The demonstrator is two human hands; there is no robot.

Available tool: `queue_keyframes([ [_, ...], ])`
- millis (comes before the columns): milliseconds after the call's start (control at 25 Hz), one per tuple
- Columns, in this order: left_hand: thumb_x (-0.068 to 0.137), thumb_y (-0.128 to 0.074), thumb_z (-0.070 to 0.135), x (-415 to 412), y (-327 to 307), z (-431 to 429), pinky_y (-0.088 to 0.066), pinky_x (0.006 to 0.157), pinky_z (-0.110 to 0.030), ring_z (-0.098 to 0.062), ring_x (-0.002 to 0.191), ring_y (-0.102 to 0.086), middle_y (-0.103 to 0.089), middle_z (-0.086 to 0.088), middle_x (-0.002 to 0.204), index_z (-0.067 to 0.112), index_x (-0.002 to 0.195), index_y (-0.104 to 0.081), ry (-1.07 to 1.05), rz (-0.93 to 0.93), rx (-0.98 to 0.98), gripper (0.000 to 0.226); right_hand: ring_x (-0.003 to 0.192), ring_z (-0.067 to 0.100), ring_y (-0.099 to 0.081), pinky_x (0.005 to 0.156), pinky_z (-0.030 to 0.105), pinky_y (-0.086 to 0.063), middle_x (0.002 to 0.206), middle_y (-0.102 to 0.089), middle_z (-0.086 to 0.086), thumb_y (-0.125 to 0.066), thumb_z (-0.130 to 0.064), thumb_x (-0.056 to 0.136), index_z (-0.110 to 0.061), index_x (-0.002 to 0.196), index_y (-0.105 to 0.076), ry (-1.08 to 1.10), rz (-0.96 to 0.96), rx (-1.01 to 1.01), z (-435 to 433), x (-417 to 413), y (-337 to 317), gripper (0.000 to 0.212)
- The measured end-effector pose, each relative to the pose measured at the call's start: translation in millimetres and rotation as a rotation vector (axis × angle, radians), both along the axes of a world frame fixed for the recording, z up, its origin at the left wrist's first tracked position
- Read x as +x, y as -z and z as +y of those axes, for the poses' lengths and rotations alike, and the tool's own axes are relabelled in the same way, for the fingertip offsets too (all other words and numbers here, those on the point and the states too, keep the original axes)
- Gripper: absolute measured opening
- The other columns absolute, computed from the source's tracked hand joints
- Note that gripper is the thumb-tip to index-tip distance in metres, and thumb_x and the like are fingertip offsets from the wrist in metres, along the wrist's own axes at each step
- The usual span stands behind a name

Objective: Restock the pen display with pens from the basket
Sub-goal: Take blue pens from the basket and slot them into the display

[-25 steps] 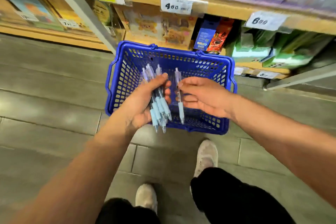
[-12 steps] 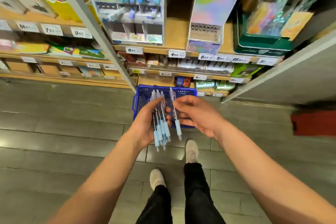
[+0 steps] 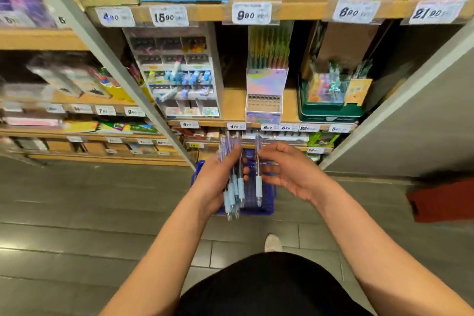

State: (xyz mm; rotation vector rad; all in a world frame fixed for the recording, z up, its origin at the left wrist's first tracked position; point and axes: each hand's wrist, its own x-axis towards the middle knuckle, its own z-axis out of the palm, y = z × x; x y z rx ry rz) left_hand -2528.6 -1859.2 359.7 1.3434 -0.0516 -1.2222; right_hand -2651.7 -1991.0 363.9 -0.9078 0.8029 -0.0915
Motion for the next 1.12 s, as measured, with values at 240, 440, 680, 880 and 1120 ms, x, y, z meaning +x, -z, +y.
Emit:
queue_keyframes([
  [240,0.086,-0.075,0.034,8,-8,-24,-0.056,0.057,-0.028,-0.016,0.062,-0.065,-0.071,-0.005,0.081,0.018,0.088,-0.079,-0.063,-0.021,-0.043,0.017,0.064,0.015,-0.071,0.058,0.029,-0.058,0.075,-0.073,0.002,-0.066,-0.012,0.095,-0.015,0.095,-0.059,-0.030,-0.008,0.029,-36,11,-8,0.007],
  [440,0.088,-0.074,0.035,29,2,-44,-0.058,0.060,-0.032,-0.019,0.062,-0.066,-0.073,-0.010,0.082,0.010,0.099,-0.076,-0.007,0.013,0.019,0.027,0.068,0.017,-0.071,0.063,0.033,-0.059,0.079,-0.074,0.004,-0.065,-0.014,0.096,-0.015,0.095,-0.062,0.033,0.016,0.049,-47,36,4,0.003],
  [680,0.089,-0.069,0.032,92,25,-81,-0.056,0.053,-0.028,-0.018,0.058,-0.070,-0.076,-0.008,0.078,0.014,0.079,-0.083,0.063,0.087,-0.005,0.025,0.086,0.029,-0.076,0.069,0.037,-0.061,0.100,-0.077,0.016,-0.059,-0.012,0.099,-0.007,0.110,-0.058,0.186,0.024,0.090,-58,83,29,0.012],
  [880,0.083,-0.072,0.038,134,67,-101,-0.058,0.058,-0.031,-0.024,0.070,-0.076,-0.078,-0.015,0.089,0.012,0.089,-0.083,0.154,0.066,0.061,0.030,0.078,0.021,-0.076,0.065,0.029,-0.059,0.088,-0.078,0.007,-0.056,-0.010,0.101,-0.008,0.102,-0.061,0.246,0.048,0.050,-64,123,63,0.006],
  [1120,0.091,-0.070,0.040,166,138,-136,-0.059,0.065,-0.028,-0.027,0.086,-0.077,-0.079,-0.015,0.102,0.007,0.113,-0.074,0.148,0.021,0.050,0.040,0.093,0.032,-0.075,0.077,0.029,-0.060,0.105,-0.075,0.021,-0.056,-0.011,0.101,-0.003,0.108,-0.067,0.273,-0.065,-0.002,-97,146,129,0.015],
])
